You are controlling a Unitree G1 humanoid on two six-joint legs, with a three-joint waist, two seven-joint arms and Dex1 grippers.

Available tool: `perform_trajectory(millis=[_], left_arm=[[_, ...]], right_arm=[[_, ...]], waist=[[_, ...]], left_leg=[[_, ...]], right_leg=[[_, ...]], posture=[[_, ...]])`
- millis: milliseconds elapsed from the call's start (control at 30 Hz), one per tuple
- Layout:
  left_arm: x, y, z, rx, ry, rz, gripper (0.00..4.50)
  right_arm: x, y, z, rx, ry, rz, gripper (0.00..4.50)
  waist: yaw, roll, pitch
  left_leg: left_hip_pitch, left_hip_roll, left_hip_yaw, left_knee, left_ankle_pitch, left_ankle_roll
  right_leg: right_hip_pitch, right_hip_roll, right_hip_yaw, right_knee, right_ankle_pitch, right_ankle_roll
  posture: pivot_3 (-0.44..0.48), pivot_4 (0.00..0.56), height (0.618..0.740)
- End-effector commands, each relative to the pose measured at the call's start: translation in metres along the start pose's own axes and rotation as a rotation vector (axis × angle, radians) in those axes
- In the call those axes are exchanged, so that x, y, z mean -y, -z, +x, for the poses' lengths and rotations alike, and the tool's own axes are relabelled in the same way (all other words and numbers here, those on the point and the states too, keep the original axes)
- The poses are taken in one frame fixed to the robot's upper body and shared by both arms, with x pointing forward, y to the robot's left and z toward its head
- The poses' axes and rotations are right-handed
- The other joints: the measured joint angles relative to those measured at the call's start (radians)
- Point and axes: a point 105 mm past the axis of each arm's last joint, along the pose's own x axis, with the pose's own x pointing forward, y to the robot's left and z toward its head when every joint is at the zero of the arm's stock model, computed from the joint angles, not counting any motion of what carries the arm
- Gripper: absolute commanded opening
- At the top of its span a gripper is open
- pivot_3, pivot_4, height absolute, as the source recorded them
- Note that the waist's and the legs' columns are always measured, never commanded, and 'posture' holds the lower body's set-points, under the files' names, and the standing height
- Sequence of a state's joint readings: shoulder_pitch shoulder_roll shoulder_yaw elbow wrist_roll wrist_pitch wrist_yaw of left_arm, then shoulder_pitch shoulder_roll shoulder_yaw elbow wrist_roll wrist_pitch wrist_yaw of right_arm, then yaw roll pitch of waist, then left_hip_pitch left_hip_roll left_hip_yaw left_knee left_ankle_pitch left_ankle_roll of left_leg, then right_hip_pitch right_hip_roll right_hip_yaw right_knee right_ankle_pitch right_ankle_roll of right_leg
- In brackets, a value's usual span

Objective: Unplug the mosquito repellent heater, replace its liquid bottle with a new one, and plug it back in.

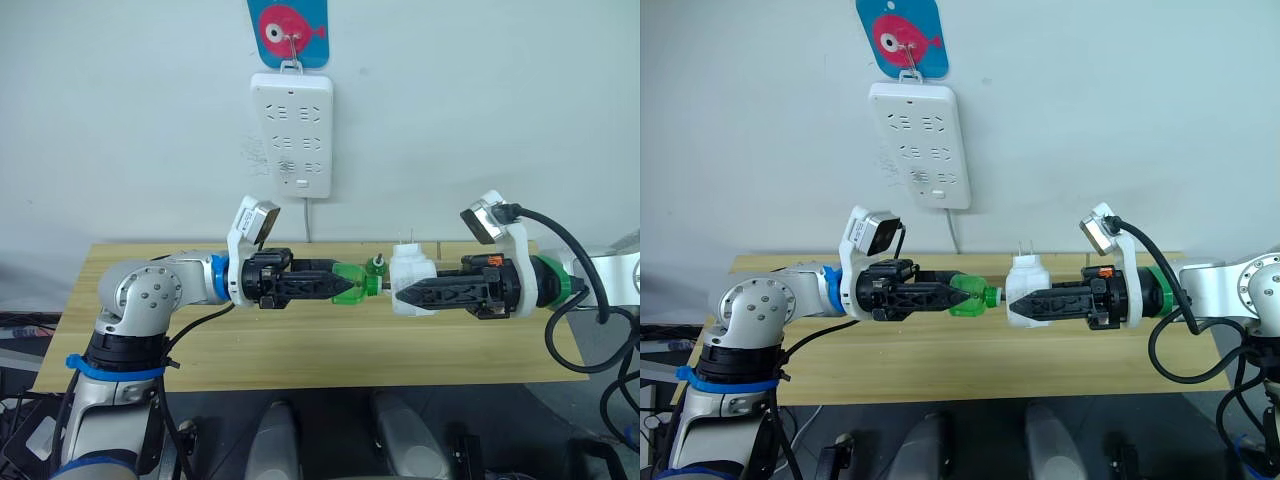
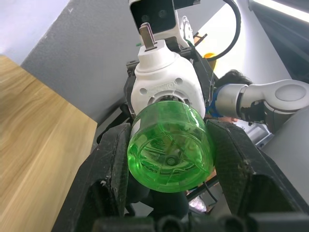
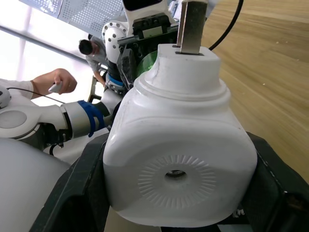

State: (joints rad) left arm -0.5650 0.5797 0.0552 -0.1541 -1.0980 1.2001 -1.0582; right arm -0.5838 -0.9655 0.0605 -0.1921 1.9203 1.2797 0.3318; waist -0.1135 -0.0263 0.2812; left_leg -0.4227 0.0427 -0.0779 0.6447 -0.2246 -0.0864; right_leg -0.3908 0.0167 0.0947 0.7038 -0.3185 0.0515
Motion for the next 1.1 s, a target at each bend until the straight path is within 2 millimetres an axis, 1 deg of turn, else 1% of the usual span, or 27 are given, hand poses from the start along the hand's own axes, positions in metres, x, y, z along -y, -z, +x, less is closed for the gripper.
perform_trajectory(millis=[33,167,400,533,733,833,1100], left_arm=[[0.015,-0.004,0.007,0.005,0.083,0.028,2.25],[0.016,-0.002,0.008,0.003,0.084,0.027,2.25],[0.013,-0.003,0.011,0.01,0.071,0.039,2.25],[0.017,0.001,0.013,-0.01,0.097,0.036,2.25],[0.02,0.001,0.015,-0.012,0.116,0.04,2.25],[0.017,0.0,0.016,-0.002,0.099,0.052,2.25],[0.009,0.005,0.018,-0.014,0.057,0.085,2.25]], right_arm=[[-0.009,-0.003,0.002,0.009,-0.035,-0.01,3.07],[-0.006,-0.004,0.0,0.021,-0.033,0.006,3.07],[-0.011,0.0,0.003,-0.001,-0.077,0.006,3.07],[-0.008,-0.001,0.004,0.009,-0.068,0.013,3.07],[-0.008,0.001,0.005,0.005,-0.076,0.02,3.07],[-0.01,0.002,0.006,-0.001,-0.09,0.018,3.07],[-0.014,0.0,0.007,0.002,-0.118,0.006,3.07]], waist=[[0.0,0.0,0.0],[0.0,0.0,0.0],[0.0,0.0,0.0],[0.0,0.0,0.0],[0.0,0.0,0.0],[0.0,0.0,0.0],[0.001,0.0,0.0]], left_leg=[[0.0,0.0,0.0,0.0,0.0,0.0],[0.0,0.0,0.0,0.0,0.0,0.0],[-0.001,0.0,0.0,0.0,0.0,0.0],[-0.001,0.0,0.0,0.0,0.0,0.0],[-0.001,0.0,0.0,-0.001,0.0,0.0],[-0.002,0.0,0.0,-0.001,0.0,0.0],[-0.002,0.0,0.0,-0.001,0.0,0.0]], right_leg=[[0.0,0.0,0.0,0.0,0.0,0.0],[0.0,0.0,0.0,-0.001,0.0,0.0],[0.0,0.0,0.0,-0.001,0.0,0.0],[0.0,0.0,0.0,-0.002,0.0,0.0],[0.0,0.0,0.0,-0.003,0.0,0.0],[0.0,0.0,-0.001,-0.003,0.0,0.0],[0.0,0.0,-0.001,-0.004,0.0,0.0]], posture=[[-0.178,0.249,0.729],[-0.18,0.249,0.729],[-0.179,0.247,0.729],[-0.178,0.245,0.729],[-0.178,0.241,0.729],[-0.177,0.24,0.729],[-0.178,0.24,0.729]])
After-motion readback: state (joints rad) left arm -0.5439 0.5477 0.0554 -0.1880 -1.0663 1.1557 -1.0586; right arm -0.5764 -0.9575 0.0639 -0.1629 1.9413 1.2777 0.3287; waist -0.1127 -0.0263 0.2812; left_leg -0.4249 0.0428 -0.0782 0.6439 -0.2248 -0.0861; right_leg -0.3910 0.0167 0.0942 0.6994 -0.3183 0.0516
